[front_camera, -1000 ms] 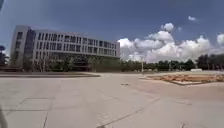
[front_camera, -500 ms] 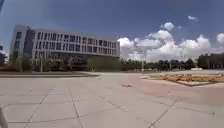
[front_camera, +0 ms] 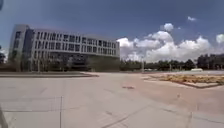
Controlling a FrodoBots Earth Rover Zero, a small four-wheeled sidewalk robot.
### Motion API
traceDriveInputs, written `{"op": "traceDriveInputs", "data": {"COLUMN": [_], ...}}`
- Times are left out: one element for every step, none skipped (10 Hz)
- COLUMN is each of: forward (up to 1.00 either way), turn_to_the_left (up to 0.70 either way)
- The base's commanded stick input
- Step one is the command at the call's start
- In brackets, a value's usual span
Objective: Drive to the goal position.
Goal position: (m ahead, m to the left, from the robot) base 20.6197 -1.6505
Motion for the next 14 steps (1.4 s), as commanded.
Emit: {"op": "traceDriveInputs", "data": {"forward": [1.0,1.0,1.0,1.0,1.0,1.0,1.0,1.0,1.0,1.0,1.0,1.0,1.0,1.0], "turn_to_the_left": [0.13,0.0,0.0,0.0,0.0,0.0,0.0,0.0,0.0,0.0,0.0,0.0,0.0,0.0]}}
